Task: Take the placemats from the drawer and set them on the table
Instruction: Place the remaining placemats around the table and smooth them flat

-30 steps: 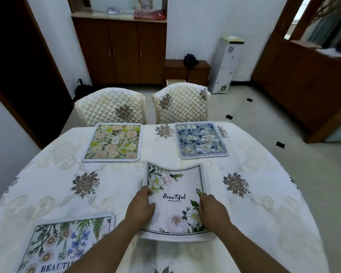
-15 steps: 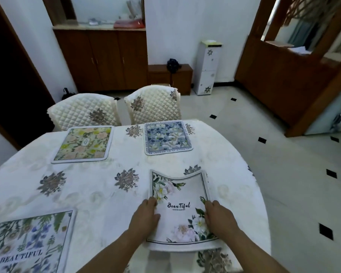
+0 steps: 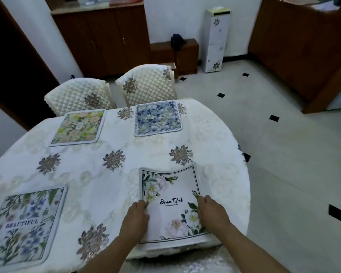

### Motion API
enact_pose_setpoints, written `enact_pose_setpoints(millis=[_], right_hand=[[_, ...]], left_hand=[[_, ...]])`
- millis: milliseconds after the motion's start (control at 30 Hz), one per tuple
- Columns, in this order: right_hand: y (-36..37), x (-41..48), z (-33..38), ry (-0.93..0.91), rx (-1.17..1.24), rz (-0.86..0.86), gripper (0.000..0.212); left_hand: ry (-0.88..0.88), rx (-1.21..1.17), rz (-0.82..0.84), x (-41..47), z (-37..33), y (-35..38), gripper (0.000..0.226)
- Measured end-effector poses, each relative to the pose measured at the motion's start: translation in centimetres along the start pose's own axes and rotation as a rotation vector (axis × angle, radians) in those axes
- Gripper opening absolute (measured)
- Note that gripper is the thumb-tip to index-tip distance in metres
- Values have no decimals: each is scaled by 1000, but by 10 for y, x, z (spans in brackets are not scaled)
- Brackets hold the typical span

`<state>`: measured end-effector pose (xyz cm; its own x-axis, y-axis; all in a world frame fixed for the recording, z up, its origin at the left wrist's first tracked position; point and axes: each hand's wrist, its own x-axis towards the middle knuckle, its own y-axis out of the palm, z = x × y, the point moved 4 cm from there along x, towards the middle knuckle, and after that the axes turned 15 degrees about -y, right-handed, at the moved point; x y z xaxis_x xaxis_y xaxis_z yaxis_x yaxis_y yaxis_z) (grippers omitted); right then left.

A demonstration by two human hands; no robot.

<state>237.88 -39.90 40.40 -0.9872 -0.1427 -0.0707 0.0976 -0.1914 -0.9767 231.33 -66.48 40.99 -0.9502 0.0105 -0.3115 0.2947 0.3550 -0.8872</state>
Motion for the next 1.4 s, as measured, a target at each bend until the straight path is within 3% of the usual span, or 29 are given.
enact_pose_setpoints(millis=[233,400,500,600,767,867,1133,1267,1400], right_hand=[[33,-3,15,67,97,131,35],[42,-6,16,98,-23,150,31],[46,-3,26,82,-96,143,35],[53,7,56,-3,-73,154,44],[72,21,122,-191,-76,213,61],[85,22,136,-257,-88,222,58],[89,15,76,-436,-70,231,69],[72,5,8,-360,-96,241,69],[71,5,-1,-239,-39,291,67]], left_hand=[[-32,23,-25,-1,36,8,25],[-46,136,-12,5,59,18,31],[-30,290,19,4,70,37,54],[81,323,63,-3,60,52,75],[252,280,27,-14,36,71,70],[333,220,-24,-16,42,85,66],[425,215,-44,14,78,71,64],[380,196,-66,32,93,63,63],[367,253,-23,30,89,66,58]])
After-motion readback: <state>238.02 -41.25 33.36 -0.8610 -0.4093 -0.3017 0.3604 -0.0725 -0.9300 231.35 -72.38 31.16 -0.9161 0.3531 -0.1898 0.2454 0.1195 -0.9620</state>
